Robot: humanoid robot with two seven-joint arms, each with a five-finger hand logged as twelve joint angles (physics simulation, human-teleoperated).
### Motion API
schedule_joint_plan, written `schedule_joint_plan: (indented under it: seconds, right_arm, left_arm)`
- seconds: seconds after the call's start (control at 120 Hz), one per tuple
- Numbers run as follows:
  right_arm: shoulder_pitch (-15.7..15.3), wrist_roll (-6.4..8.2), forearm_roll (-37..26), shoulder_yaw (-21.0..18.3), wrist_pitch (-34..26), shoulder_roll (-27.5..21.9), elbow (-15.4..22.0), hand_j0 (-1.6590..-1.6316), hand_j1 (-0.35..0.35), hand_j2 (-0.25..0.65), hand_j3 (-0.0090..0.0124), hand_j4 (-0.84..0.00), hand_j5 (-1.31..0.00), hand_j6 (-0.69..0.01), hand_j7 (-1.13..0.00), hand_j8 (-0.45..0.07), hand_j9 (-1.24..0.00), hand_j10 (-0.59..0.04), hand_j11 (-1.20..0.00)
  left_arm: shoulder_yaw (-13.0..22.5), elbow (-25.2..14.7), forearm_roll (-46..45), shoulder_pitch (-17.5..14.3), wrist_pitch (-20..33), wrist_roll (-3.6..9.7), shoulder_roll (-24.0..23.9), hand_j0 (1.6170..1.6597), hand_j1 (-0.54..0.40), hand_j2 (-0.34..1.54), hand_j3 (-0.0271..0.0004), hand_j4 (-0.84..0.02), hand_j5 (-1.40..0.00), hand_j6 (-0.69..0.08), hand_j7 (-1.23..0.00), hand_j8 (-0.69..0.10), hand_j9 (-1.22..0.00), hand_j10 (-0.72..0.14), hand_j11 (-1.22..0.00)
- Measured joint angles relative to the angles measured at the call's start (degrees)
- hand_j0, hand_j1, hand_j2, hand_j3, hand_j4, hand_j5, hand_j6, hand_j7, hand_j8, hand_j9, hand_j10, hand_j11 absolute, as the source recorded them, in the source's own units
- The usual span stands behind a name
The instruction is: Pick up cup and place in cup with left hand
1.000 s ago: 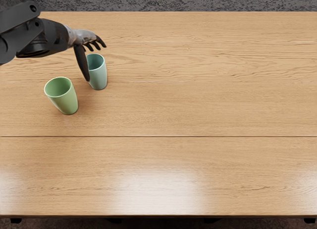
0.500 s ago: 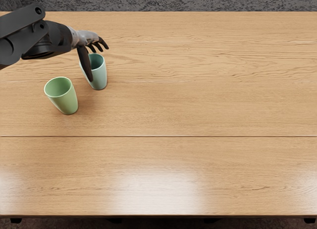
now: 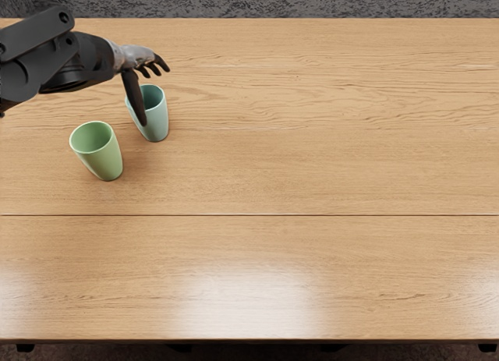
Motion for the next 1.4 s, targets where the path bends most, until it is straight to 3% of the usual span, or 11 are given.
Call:
schedule_joint_plan:
  seconds: [0.117,0.342,0.783,0.925,1.083,1.217,1.4]
  right_arm:
    - [0.0,0.00,0.0,0.0,0.0,0.0,0.0,-1.6581,-0.349,0.000,0.0000,-0.001,0.00,-0.001,0.00,-0.001,0.00,-0.001,0.00]
    - [0.0,0.00,0.0,0.0,0.0,0.0,0.0,-1.6581,-0.349,0.000,0.0000,-0.001,0.00,-0.001,0.00,-0.001,0.00,-0.001,0.00]
    - [0.0,0.00,0.0,0.0,0.0,0.0,0.0,-1.6581,-0.349,0.000,0.0000,-0.001,0.00,-0.001,0.00,-0.001,0.00,-0.001,0.00]
    - [0.0,0.00,0.0,0.0,0.0,0.0,0.0,-1.6581,-0.349,0.000,0.0000,-0.001,0.00,-0.001,0.00,-0.001,0.00,-0.001,0.00]
    - [0.0,0.00,0.0,0.0,0.0,0.0,0.0,-1.6581,-0.349,0.000,0.0000,-0.001,0.00,-0.001,0.00,-0.001,0.00,-0.001,0.00]
    - [0.0,0.00,0.0,0.0,0.0,0.0,0.0,-1.6581,-0.349,0.000,0.0000,-0.001,0.00,-0.001,0.00,-0.001,0.00,-0.001,0.00]
    - [0.0,0.00,0.0,0.0,0.0,0.0,0.0,-1.6581,-0.349,0.000,0.0000,-0.001,0.00,-0.001,0.00,-0.001,0.00,-0.001,0.00]
  left_arm:
    - [1.2,1.3,0.0,0.4,0.6,-1.11,-0.4,1.6581,0.143,0.04,0.0000,-0.175,-0.22,-0.176,-0.22,-0.175,-0.22,-0.175,-0.22]
    - [3.0,2.5,0.0,0.4,1.0,-1.78,-1.0,1.6581,0.135,0.04,0.0000,-0.182,-0.23,-0.182,-0.23,-0.182,-0.23,-0.181,-0.23]
    - [3.7,2.6,0.0,1.0,1.1,-1.82,-1.7,1.6581,0.014,0.06,0.0000,-0.282,-0.36,-0.283,-0.36,-0.281,-0.36,-0.281,-0.36]
    - [3.9,2.7,0.3,1.2,1.3,-1.83,-2.2,1.6580,-0.036,0.07,0.0000,-0.363,-0.40,-0.288,-0.40,-0.217,-0.43,-0.342,-0.42]
    - [4.3,2.7,0.3,1.2,1.5,-1.82,-2.3,1.6579,-0.098,0.09,0.0000,-0.424,-0.46,-0.273,-0.48,-0.219,-0.49,-0.329,-0.49]
    - [4.9,2.6,0.2,1.1,1.7,-1.83,-2.3,1.6579,-0.147,0.10,0.0000,-0.473,-0.51,-0.339,-0.53,-0.293,-0.55,-0.427,-0.55]
    - [5.1,2.6,0.1,1.0,1.7,-1.76,-2.6,1.6571,-0.157,0.12,0.0000,-0.492,-0.57,-0.308,-0.58,-0.278,-0.60,-0.395,-0.60]
